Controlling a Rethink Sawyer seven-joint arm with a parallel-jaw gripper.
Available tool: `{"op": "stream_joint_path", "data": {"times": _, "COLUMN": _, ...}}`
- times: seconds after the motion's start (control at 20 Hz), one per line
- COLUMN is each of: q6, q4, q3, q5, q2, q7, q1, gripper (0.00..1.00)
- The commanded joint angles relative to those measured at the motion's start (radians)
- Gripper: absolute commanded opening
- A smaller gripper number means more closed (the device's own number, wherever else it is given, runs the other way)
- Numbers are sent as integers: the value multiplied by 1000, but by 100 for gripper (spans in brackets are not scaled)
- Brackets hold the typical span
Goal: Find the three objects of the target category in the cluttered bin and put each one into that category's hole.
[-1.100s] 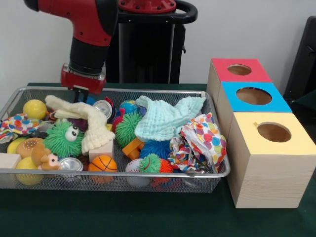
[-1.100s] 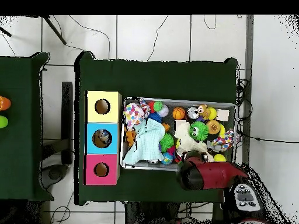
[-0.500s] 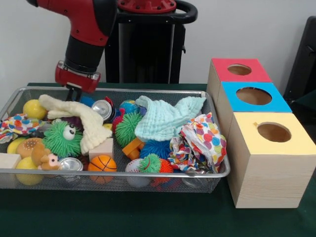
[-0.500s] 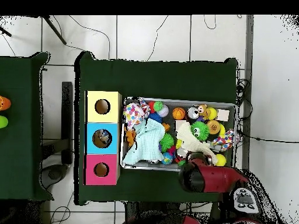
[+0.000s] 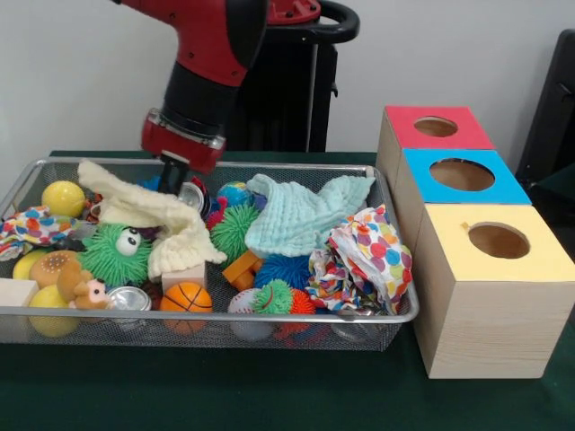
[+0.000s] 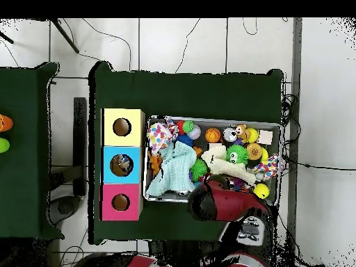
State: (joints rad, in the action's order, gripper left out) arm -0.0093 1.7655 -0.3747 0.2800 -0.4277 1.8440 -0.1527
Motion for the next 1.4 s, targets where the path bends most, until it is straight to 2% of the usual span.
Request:
{"op": "stream_joint_path", "data": {"times": 0.05, "q6": 110, "q4": -23, "q3": 13, "q5": -215, "q2": 84, "q7": 291, "q1": 95, "gripper": 0}}
{"op": "stream_joint_path", "data": {"times": 0.2, "q6": 150, "q4": -24, "q3": 9, "q5": -266, "q2": 65, "q7": 266, "q1": 115, "gripper": 0}}
{"op": "stream_joint_path", "data": {"times": 0.4, "q6": 164, "q4": -41, "q3": 18, "q5": -328, "q2": 82, "q7": 250, "q1": 120, "gripper": 0}}
{"op": "stream_joint_path", "data": {"times": 0.6, "q6": 172, "q4": -47, "q3": 28, "q5": -361, "q2": 79, "q7": 221, "q1": 120, "gripper": 0}}
{"op": "stream_joint_path", "data": {"times": 0.75, "q6": 212, "q4": -34, "q3": 37, "q5": -368, "q2": 37, "q7": 193, "q1": 112, "gripper": 0}}
{"op": "stream_joint_path", "data": {"times": 0.85, "q6": 252, "q4": 5, "q3": 61, "q5": -363, "q2": -34, "q7": 171, "q1": 93, "gripper": 0}}
{"op": "stream_joint_path", "data": {"times": 0.9, "q6": 298, "q4": 26, "q3": 62, "q5": -365, "q2": -86, "q7": 164, "q1": 99, "gripper": 0}}
{"op": "stream_joint_path", "data": {"times": 1.0, "q6": 393, "q4": 22, "q3": 38, "q5": -373, "q2": -145, "q7": 163, "q1": 132, "gripper": 0}}
{"op": "stream_joint_path", "data": {"times": 1.1, "q6": 446, "q4": -7, "q3": 15, "q5": -388, "q2": -146, "q7": 185, "q1": 167, "gripper": 0}}
{"op": "stream_joint_path", "data": {"times": 1.4, "q6": 528, "q4": -125, "q3": -39, "q5": -458, "q2": -53, "q7": 290, "q1": 269, "gripper": 0}}
